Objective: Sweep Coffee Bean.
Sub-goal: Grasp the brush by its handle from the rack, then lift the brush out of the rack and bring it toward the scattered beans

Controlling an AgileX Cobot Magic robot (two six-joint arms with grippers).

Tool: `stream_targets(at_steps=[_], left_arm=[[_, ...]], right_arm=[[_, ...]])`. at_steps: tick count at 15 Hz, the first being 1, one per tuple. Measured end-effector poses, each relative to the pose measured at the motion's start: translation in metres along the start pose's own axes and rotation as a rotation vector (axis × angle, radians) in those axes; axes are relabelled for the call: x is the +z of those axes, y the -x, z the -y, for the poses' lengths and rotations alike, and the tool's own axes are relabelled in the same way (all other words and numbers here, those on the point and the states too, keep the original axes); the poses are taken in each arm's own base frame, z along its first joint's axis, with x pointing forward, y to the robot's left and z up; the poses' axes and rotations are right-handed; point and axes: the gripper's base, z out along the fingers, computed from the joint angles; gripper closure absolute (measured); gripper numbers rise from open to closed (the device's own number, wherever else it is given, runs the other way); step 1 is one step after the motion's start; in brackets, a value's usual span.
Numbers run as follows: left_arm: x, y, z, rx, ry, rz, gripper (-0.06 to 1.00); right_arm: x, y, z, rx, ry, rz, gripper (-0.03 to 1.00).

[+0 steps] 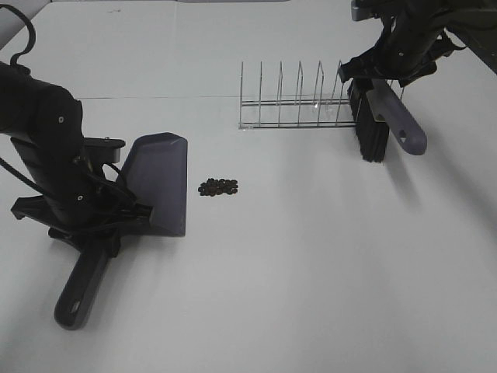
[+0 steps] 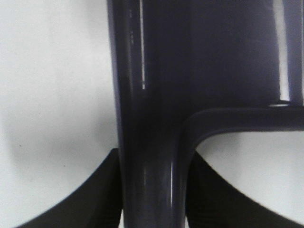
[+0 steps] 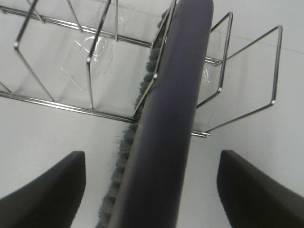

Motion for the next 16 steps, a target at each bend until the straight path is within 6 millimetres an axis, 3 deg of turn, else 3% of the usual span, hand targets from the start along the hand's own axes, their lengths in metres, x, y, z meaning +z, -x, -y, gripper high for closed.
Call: stream_targets(at_steps=[2,4,5,9,16], left_arm=[[0.0,0.0,0.0,0.0,0.0,0.001,0.62],[0.0,0.0,0.0,0.0,-0.001,0.002,0.62],[0.0,0.0,0.0,0.0,-0.001,0.002,0.62],[0.0,0.0,0.0,0.0,-0.001,0.002,0.62],[0.0,0.0,0.0,0.0,-0.001,0.003,0.62]], right_arm=[[0.013,-0.006,-0.001,0.013,-0.006,-0.03,0.29],[0.014,-0.007,-0.002,0.014,-0.006,-0.037,0.43],[0.014,-0.008,-0.002,0.018,-0.007,-0.044,0.54],[0.006,-0.01,0.002,0.027,-0.022,-0.092,0.59],[-0.081,0.015,0.016,0.059,-0.042,0.006,0.6]])
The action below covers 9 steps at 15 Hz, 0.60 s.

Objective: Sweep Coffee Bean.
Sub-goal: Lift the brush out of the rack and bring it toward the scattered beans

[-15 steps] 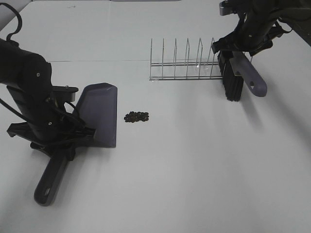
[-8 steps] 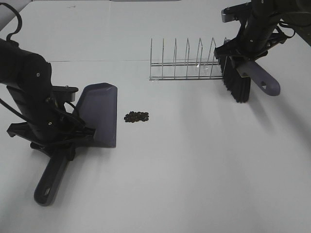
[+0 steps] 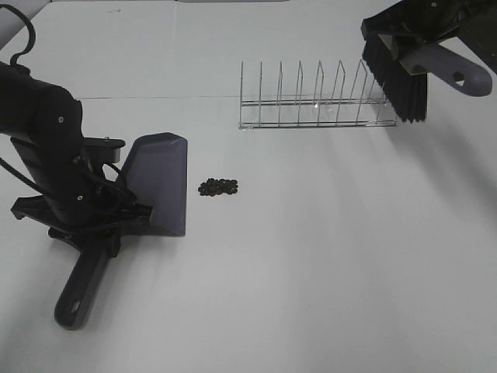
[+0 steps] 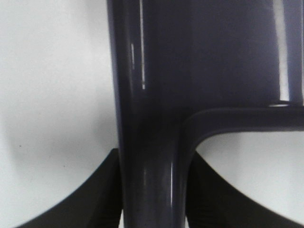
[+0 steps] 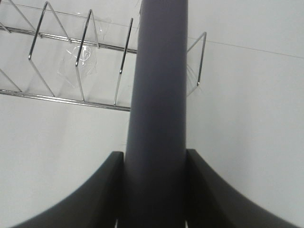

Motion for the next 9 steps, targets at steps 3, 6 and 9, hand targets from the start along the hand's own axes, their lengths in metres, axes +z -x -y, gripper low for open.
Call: stream_targets(at_steps=[3,6,9], left_arm=[[0.0,0.0,0.0,0.0,0.0,0.0,0.62],[0.0,0.0,0.0,0.034,0.005,0.002,0.62],[0.0,-0.002,-0.002,0.089,0.021,-0.021,0.62]], right_arm=[[-0.04,-0.006,0.003,0.068,0.014,0.02,0.6],[-0.066,-0.035,-0.006,0.045,0.045,0.053,0.6],[-0.057,-0.091,-0.035,-0.069,0.068,-0.057,0.6]])
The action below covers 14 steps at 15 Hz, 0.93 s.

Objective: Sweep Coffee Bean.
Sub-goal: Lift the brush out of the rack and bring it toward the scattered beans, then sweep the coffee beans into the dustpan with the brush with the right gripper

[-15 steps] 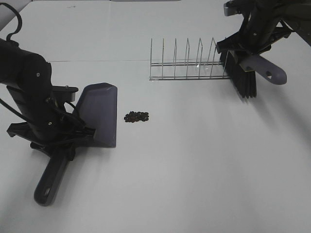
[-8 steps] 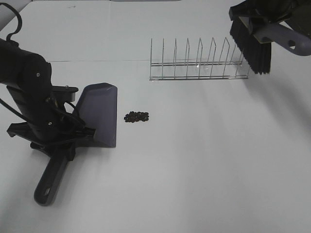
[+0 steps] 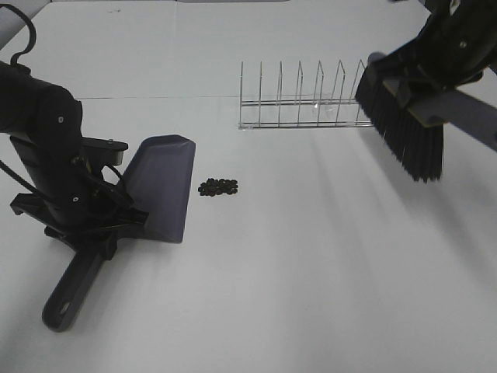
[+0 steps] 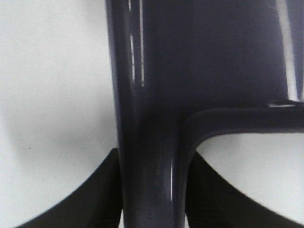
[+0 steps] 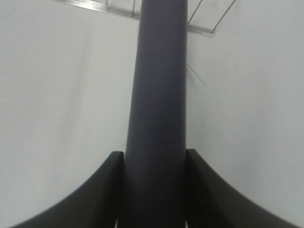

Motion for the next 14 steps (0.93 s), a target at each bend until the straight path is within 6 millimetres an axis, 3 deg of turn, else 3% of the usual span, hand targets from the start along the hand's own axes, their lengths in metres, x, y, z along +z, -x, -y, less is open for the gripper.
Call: stream_targets(at_steps=[4,7,11,14], left_arm=[[0.0,-0.006,-0.005,0.013,0.063,-0.066,0.62],[0.002,-0.009,0.001,0.048,0.093,-0.085,0.62],[0.01,-0.003,0.005,0.051,0.117,-0.155,0.62],[0.01,-0.003,0.005,0.064,0.116,-0.155,0.62]], right_arm=[[0.025,-0.015,-0.051,-0.143,-0.103,-0.055,0.6],[0.056,-0.025,-0.09,-0.248,-0.172,-0.067,0.6],[0.081,-0.022,-0.143,-0.281,-0.101,-0.073,0.6],[0.091,-0.018,-0.164,-0.251,0.007,-0.068,0.6]])
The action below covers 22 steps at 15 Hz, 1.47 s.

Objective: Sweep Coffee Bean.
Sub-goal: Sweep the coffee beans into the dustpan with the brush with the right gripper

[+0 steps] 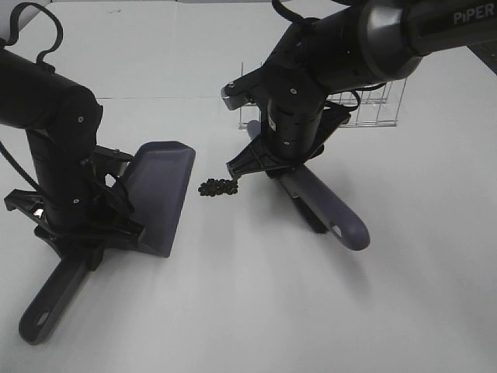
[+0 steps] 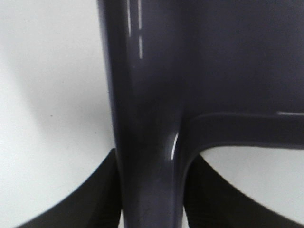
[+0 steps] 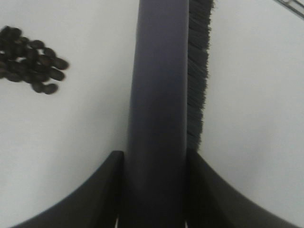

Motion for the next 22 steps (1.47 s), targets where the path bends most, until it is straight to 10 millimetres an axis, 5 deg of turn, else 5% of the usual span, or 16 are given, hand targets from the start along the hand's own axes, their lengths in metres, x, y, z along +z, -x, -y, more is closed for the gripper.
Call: stream_targets(at_steps=[5,14,19,22], left_arm=[[0.0,0.0,0.0,0.013,-0.001,0.002,0.62],[0.0,0.0,0.0,0.012,-0.001,0.002,0.62],[0.0,0.0,0.0,0.009,-0.004,0.001,0.62],[0.0,0.0,0.001,0.004,-0.01,-0.001,0.62]], right_arm=[[0.022,0.002,-0.032,0.13,0.268,0.013,0.6],[0.01,0.016,-0.061,0.396,0.693,0.062,0.6],[0.007,0.024,-0.042,0.444,0.957,0.077,0.6],[-0.009,0.033,0.001,0.42,0.978,0.155,0.6]])
